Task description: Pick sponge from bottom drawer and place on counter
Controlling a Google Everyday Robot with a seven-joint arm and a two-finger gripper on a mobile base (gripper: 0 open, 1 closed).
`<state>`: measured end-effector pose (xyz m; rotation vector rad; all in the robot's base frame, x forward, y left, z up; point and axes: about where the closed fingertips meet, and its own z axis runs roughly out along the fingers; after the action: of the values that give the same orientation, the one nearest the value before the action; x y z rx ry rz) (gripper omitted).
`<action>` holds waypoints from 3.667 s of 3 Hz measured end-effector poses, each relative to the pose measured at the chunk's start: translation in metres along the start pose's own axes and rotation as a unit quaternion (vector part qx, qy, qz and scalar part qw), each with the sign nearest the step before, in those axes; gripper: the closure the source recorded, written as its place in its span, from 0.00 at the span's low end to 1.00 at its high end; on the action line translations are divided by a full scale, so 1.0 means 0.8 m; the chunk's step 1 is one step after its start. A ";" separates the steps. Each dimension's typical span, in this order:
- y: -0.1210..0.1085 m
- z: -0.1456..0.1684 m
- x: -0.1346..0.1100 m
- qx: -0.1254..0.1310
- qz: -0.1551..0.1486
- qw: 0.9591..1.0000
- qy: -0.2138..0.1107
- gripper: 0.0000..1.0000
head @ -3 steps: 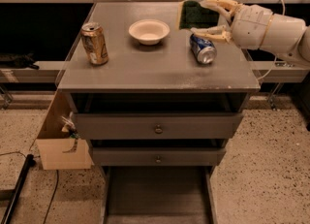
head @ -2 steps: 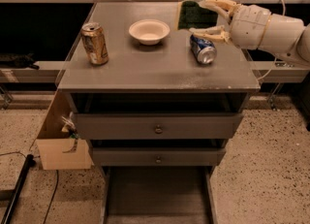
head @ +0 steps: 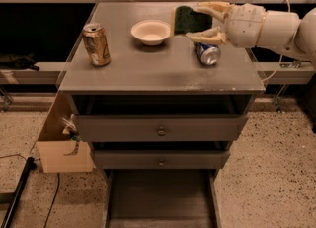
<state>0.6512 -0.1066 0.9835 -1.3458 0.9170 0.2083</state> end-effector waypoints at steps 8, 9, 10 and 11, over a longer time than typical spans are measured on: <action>0.075 0.020 0.075 -0.176 0.082 0.977 0.085 1.00; 0.078 0.025 0.077 -0.188 0.081 0.975 0.086 1.00; 0.087 0.033 0.074 -0.211 0.080 0.971 0.083 1.00; 0.088 0.033 0.073 -0.212 0.080 0.970 0.082 1.00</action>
Offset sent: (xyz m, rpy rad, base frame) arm 0.0096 0.0442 -0.0298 -0.0853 0.1210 0.1331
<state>0.6578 -0.0859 0.8907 -1.7028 1.1667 0.4409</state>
